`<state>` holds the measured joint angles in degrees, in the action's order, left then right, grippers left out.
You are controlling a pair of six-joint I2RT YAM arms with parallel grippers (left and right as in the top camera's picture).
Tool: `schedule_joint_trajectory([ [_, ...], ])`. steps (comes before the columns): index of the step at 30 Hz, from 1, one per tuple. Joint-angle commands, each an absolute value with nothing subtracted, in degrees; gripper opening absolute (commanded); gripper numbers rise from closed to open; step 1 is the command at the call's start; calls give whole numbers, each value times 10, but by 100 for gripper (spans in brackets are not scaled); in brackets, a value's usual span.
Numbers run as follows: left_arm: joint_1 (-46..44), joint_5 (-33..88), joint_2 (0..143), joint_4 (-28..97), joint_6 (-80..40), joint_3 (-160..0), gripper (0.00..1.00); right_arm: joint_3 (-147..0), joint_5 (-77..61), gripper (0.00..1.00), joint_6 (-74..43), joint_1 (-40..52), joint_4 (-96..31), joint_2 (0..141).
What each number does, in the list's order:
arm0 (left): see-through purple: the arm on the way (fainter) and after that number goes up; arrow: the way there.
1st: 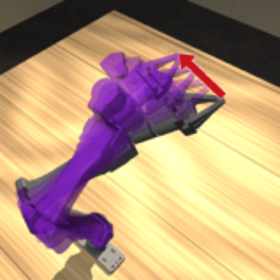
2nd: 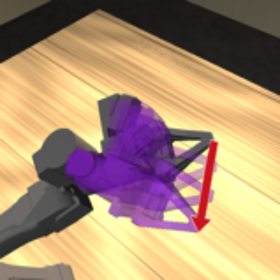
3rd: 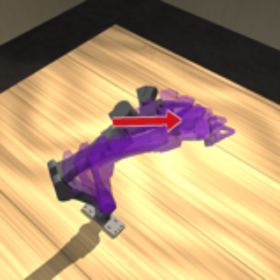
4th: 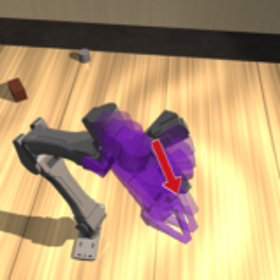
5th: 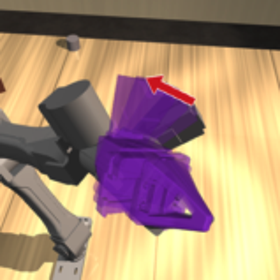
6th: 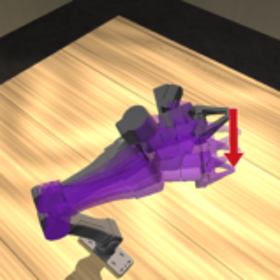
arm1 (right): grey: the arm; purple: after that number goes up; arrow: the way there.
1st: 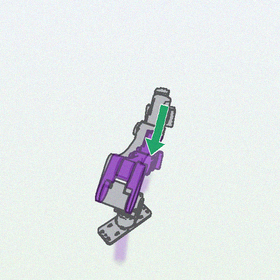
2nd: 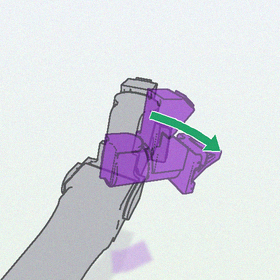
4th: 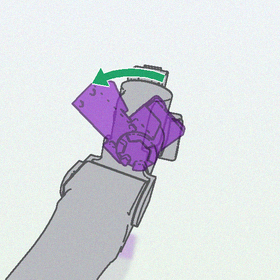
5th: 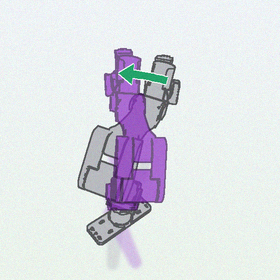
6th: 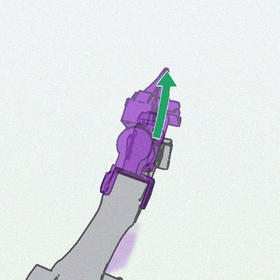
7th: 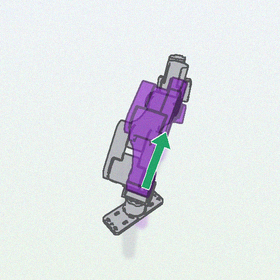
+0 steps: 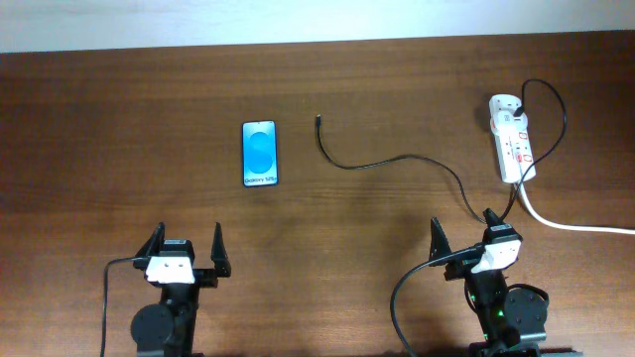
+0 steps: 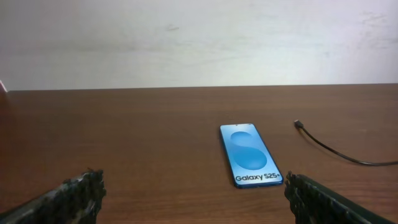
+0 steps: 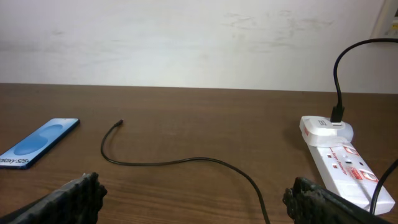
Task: Plug charger to phone and switch on socket
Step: 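Move the left gripper toward the Galaxy S25+ phone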
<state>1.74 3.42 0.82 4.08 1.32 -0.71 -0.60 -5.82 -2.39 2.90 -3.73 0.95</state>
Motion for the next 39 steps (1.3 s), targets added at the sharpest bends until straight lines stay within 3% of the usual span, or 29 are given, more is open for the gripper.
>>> schedule_joint_trajectory([
  [1, 19, 65, 7, 31, 22, -6, 99, -3, -57, 98, -23, 34, -41, 5],
  [11, 19, 67, 91, -32, 22, -54, 99, -3, -51, 98, -23, 34, -41, 5],
  [19, 19, 120, 386, 12, 22, -303, 99, -3, -58, 98, -23, 34, -36, 5],
  [23, 19, 142, 532, 140, 23, -464, 99, -33, -88, 98, -24, 34, -37, 5],
  [29, 19, 142, 695, 371, 22, -695, 99, -151, -117, 98, -24, 34, -99, 67],
  [35, 19, 127, 705, 417, 22, -697, 99, -350, -124, 98, -23, 34, -197, 234],
  [39, 19, 132, 704, 410, 22, -698, 99, -522, -131, 98, -2, 34, -329, 373],
])
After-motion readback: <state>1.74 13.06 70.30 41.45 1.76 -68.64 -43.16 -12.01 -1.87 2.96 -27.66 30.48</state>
